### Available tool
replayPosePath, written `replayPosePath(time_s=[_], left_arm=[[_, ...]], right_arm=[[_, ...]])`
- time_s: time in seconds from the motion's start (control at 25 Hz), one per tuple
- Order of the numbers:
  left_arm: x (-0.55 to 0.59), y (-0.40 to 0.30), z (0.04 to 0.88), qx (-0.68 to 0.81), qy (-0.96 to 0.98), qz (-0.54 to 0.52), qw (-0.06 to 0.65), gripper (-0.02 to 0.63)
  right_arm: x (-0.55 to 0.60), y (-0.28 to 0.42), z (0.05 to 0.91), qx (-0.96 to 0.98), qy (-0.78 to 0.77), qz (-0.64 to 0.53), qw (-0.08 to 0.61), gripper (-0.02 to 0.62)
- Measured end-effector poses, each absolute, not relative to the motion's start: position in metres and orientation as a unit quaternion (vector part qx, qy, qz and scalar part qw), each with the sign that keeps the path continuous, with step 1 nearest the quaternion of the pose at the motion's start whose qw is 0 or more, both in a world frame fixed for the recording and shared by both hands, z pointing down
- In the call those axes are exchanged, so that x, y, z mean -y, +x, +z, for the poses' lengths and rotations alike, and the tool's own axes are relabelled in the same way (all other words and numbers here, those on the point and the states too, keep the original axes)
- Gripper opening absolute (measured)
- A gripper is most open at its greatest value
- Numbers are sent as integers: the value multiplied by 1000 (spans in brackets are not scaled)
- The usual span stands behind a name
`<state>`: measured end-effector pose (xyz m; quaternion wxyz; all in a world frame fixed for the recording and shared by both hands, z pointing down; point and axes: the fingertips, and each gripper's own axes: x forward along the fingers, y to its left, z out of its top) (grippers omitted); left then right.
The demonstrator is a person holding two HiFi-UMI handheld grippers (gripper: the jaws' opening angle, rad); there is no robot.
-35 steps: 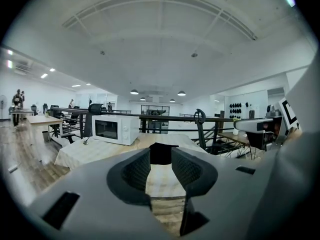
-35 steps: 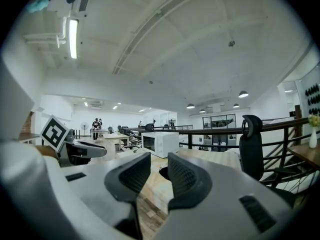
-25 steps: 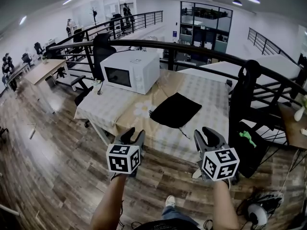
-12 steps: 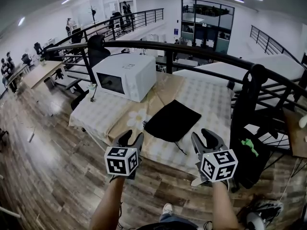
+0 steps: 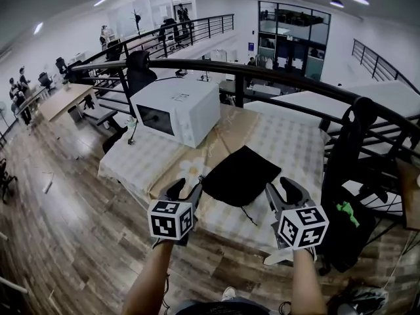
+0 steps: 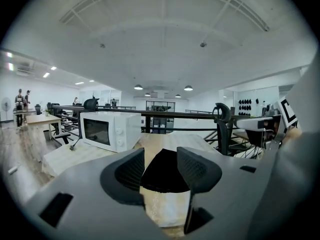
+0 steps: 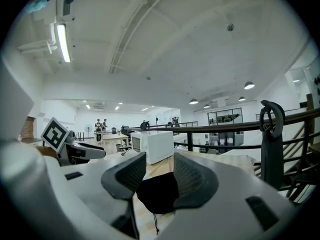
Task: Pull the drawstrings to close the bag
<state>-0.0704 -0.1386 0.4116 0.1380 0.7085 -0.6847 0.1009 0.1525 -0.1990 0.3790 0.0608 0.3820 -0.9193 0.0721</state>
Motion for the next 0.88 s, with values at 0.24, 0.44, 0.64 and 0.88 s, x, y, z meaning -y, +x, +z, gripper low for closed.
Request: replayPosePath(time_s=[0.24,0.44,0.64,0.88], left_arm=[[150,-75,408,682,711,91,145,205],[162,-89,408,690,704,89,143,204],[186,-102,411,680,715,89,136,204],[226,-121,413,652,741,93,129,204]], right_arm=[[210,146,379,921,378,75,60,164],[221,137,382,921,378,73,64,167],[240,129,384,915,393,68,65,167],[263,109,390,900,425,74,68,167]])
